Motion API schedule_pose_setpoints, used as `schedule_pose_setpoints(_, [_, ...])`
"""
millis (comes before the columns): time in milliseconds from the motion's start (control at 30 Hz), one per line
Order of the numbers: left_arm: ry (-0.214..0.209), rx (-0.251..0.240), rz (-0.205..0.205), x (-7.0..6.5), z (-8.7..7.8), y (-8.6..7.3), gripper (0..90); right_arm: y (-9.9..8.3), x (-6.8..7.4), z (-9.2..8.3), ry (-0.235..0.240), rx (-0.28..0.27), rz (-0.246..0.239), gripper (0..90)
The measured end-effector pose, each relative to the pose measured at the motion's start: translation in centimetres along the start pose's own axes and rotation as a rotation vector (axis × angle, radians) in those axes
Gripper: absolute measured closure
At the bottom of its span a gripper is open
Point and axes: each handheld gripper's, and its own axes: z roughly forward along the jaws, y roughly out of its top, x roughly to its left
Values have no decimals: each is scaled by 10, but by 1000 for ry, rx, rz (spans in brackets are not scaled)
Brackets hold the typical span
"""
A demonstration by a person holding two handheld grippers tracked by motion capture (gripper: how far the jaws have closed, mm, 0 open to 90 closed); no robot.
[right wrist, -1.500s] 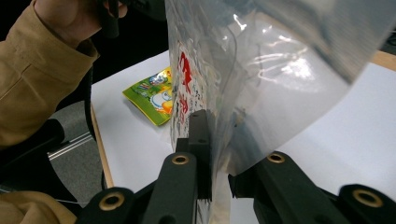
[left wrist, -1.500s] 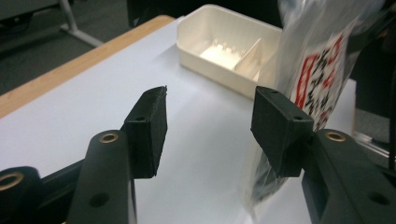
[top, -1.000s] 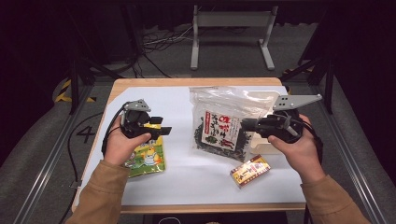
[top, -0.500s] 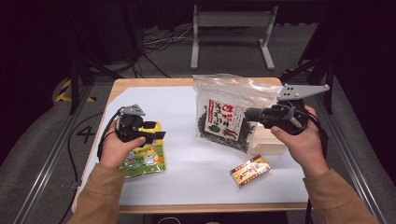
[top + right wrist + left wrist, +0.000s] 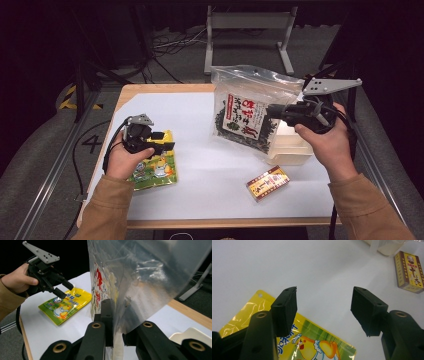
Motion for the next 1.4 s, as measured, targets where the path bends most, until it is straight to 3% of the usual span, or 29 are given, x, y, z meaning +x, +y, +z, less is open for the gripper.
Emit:
schedule_pose_setpoints(467, [9, 10, -25, 4, -3, -5, 380, 13, -22, -9, -69, -26, -2, 817])
schedule_pose_setpoints(767, [12, 15, -26, 6, -5, -7, 380, 15, -39, -15, -132, -30, -14, 816])
schedule_pose_setpoints(1400, [35, 12, -58, 10, -15, -20, 378, 12, -71, -23, -213, -47, -28, 817])
